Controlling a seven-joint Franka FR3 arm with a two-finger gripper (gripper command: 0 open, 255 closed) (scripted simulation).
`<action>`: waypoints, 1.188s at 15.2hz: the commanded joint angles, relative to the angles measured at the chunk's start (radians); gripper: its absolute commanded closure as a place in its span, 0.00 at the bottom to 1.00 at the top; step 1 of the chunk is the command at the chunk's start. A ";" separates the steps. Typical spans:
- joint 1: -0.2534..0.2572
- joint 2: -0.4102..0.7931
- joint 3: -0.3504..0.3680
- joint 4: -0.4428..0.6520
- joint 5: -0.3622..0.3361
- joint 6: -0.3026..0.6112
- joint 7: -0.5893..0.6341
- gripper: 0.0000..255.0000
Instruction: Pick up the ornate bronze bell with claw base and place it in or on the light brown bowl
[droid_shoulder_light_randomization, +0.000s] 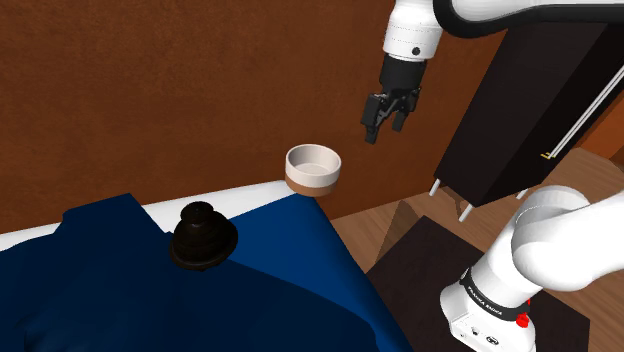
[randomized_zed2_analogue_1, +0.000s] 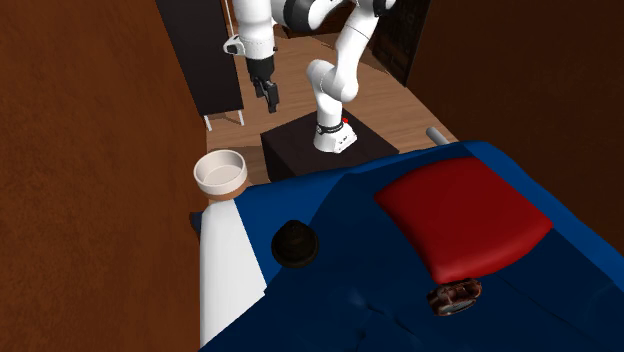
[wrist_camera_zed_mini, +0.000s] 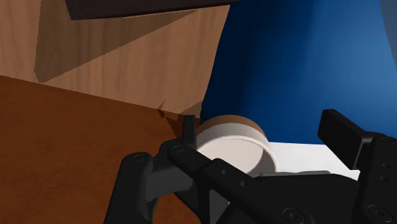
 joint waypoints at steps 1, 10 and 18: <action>0.008 0.060 0.037 0.034 0.013 0.025 0.037 0.00; 0.040 0.323 0.200 0.208 0.020 0.112 0.219 0.00; 0.079 0.613 0.325 0.441 -0.076 0.141 0.405 0.00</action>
